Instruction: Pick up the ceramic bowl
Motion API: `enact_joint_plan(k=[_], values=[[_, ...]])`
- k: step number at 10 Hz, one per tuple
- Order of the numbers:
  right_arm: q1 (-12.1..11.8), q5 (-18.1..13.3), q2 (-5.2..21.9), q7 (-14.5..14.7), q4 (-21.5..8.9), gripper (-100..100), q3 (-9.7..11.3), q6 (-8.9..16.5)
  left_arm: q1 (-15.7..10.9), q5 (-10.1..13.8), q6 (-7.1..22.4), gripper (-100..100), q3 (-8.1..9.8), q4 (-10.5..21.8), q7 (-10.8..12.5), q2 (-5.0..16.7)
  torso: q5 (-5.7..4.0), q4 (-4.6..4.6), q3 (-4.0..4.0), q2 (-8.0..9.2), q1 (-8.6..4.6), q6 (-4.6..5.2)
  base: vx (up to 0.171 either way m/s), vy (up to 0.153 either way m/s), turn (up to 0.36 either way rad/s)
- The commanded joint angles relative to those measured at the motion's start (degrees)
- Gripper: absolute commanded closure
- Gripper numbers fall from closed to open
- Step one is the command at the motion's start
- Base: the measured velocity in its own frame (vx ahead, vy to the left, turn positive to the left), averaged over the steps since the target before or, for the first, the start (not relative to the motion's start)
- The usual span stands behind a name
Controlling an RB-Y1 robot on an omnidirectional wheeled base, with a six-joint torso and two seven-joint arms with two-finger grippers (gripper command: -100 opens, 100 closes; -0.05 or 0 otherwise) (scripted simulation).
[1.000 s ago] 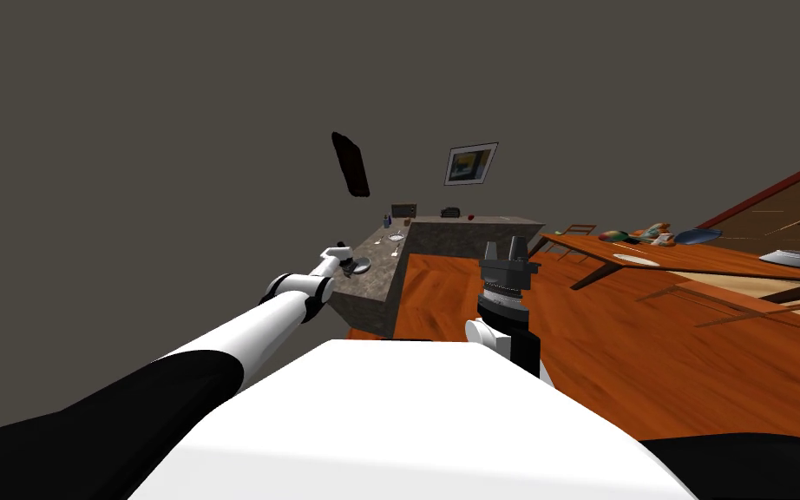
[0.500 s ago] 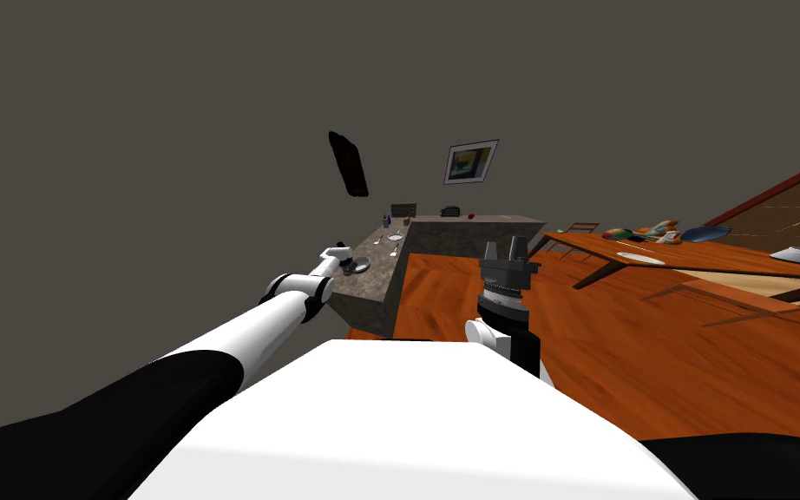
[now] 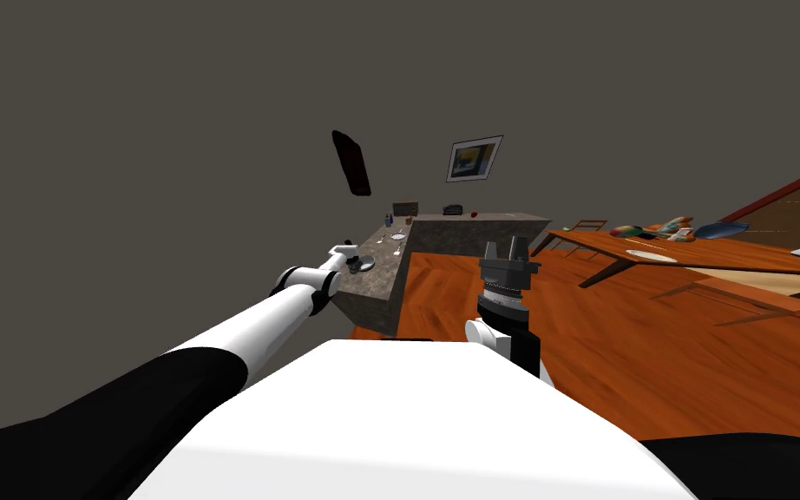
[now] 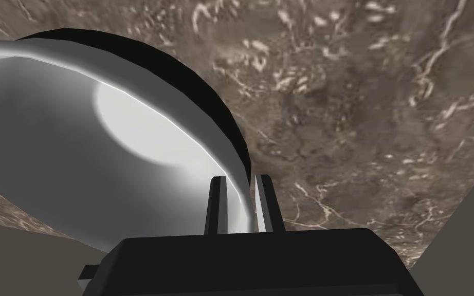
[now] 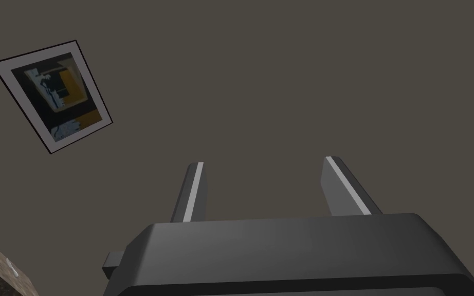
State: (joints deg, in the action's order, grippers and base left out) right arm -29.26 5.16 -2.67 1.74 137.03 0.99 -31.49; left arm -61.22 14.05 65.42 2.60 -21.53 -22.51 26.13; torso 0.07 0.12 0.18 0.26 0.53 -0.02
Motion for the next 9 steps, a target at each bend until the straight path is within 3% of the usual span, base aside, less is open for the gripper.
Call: enact_joint_plan(k=[1, 2, 3, 4, 5, 7, 8, 9], values=[[0.0, 0.0, 0.0, 0.0, 0.0, 0, 0.0, 0.0, 1.6, -0.8, 2.4, 100, -0.03, -2.9, 1.8, -0.9, 0.0, 0.0, 0.0, 0.0, 0.0, 0.0, -0.029, 0.109, -0.01], [0.0, 0.0, 0.0, 0.0, 0.0, 0, 0.0, 0.0, 1.6, -0.8, 2.4, 100, -0.03, -1.6, 1.8, -0.9, 0.0, -0.03, -0.02, -0.02, -0.08, -0.07, -0.003, 0.045, -0.013], [0.0, 0.0, 0.0, 0.0, 0.0, 0, 0.0, 0.0, 1.6, -0.8, 2.4, 100, -0.03, -4.7, 1.8, -0.9, 0.02, -0.17, -0.11, -0.06, -0.19, -0.19, -0.003, 0.003, 0.026], [0.0, 0.0, 0.0, 0.0, 0.0, 0, 0.0, 0.0, 1.6, -0.8, 2.4, 100, -0.03, -4.7, 1.8, -0.9, -0.03, -0.16, -0.13, -0.12, -0.31, -0.19, -0.003, -0.011, 0.011], [0.0, 0.0, 0.0, 0.0, 0.0, 0, 0.0, 0.0, -0.8, -3.0, 2.7, 100, -0.26, -3.3, 4.5, -3.7, -0.05, -0.16, -0.14, -0.13, -0.39, -0.18, -0.04, 0.083, 0.049], [0.0, 0.0, 0.0, 0.0, 0.0, 0, 0.0, 0.0, -0.8, -3.0, 2.7, 100, -0.26, -5.3, 4.5, -3.7, 0.01, -0.11, -0.04, 0.02, -0.09, -0.2, -0.028, 0.079, -0.005], [0.0, 0.0, 0.0, 0.0, 0.0, 0, 0.0, 0.0, -0.8, -3.0, 2.7, 100, -0.26, -3.3, 4.5, -3.7, -0.02, -0.09, -0.06, -0.05, -0.17, -0.19, 0.008, 0.027, -0.003], [0.0, 0.0, 0.0, 0.0, 0.0, 0, 0.0, 0.0, -2.0, -4.1, 2.9, 100, -0.37, -2.6, 5.9, -5.1, -0.02, -0.13, -0.1, -0.09, -0.25, -0.22, -0.011, 0.044, 0.032]])
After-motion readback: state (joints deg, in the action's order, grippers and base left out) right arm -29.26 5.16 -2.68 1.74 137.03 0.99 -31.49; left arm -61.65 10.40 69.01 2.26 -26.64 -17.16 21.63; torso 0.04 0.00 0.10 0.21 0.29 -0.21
